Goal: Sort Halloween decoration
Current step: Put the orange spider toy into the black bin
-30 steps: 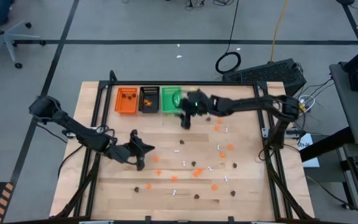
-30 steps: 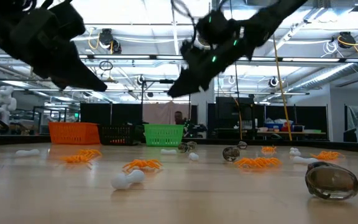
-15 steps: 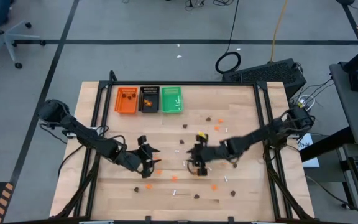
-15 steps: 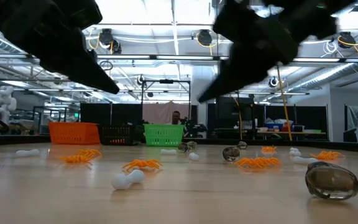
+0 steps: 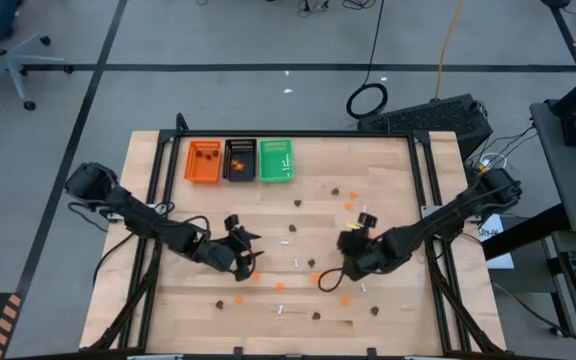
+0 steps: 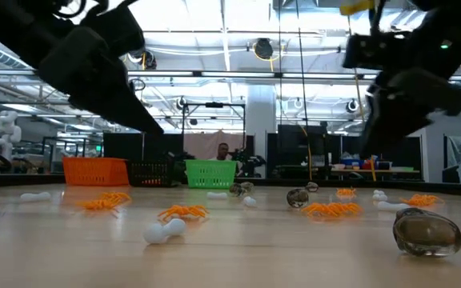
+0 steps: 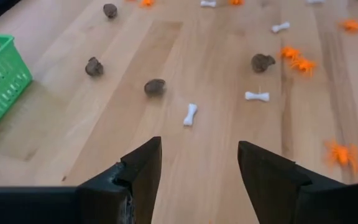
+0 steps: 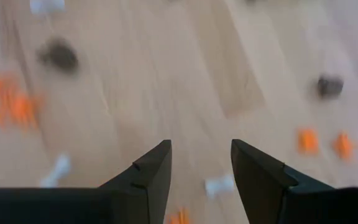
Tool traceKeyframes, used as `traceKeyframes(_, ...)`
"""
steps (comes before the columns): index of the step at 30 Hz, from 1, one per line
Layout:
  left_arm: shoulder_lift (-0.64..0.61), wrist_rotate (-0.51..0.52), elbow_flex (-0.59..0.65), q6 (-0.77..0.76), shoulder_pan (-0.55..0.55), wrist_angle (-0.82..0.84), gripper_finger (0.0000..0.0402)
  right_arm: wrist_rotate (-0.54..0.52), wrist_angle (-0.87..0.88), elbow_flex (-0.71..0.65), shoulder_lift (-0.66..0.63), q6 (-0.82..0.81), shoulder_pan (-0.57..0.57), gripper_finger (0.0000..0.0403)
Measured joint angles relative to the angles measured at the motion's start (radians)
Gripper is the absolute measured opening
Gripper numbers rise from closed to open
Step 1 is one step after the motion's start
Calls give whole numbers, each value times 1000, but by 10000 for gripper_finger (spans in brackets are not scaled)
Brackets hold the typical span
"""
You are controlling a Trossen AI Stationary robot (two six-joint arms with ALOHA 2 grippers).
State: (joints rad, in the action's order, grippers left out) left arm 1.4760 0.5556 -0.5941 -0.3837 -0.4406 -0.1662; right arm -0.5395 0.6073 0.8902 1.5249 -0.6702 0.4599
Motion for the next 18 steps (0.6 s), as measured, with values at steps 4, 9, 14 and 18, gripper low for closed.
traceKeyframes(4,37,3,0,5,12,-57,215,51,146,1,-33,-3,1,150)
traceKeyframes(9,86,3,0,6,22,-136,215,-7,150,-27,-33,96,-44,150)
traceKeyframes(14,109,3,1,1,22,-165,215,35,-70,-95,-32,332,-188,150)
traceKeyframes(18,108,3,1,-2,16,-165,215,97,-151,-144,-33,438,-327,150)
